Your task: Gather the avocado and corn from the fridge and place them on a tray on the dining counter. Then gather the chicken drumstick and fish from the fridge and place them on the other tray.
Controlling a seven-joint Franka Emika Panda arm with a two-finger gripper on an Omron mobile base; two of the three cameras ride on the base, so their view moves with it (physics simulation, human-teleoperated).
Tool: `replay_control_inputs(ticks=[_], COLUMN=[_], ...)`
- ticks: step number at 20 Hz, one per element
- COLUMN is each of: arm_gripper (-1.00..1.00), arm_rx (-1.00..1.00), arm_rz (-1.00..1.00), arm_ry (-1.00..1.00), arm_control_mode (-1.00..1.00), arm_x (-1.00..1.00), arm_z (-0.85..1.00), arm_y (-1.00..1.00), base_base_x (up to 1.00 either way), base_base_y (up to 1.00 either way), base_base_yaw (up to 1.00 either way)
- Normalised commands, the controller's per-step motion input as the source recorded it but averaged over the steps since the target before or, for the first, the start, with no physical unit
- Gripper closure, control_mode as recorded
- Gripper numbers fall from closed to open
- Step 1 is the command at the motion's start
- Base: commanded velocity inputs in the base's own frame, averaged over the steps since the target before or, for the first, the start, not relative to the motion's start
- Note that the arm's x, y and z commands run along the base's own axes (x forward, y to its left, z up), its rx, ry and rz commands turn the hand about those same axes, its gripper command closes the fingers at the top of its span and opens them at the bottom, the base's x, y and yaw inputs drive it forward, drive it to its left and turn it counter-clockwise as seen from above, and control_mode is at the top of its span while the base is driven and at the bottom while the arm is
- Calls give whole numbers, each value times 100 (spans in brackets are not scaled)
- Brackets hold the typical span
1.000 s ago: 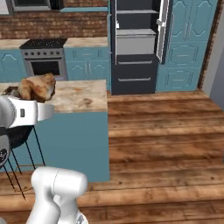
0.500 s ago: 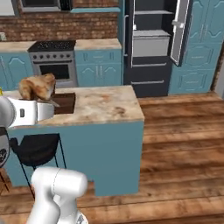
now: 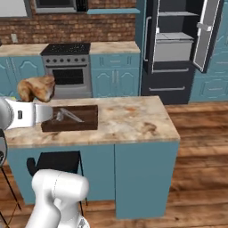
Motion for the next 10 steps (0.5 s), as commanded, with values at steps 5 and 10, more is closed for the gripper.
replay_control_inputs(ticks=[5, 10], arm_gripper=[100, 100], arm_rx=[0, 0], arm_rz=[0, 0], arm_ry=[0, 0], arm_control_mode=[100, 100], arm_x=[0, 0], arm_z=[0, 0], arm_y=[0, 0], base_base_x=[74, 91], base_base_y=[0, 0], base_base_yaw=[23, 24])
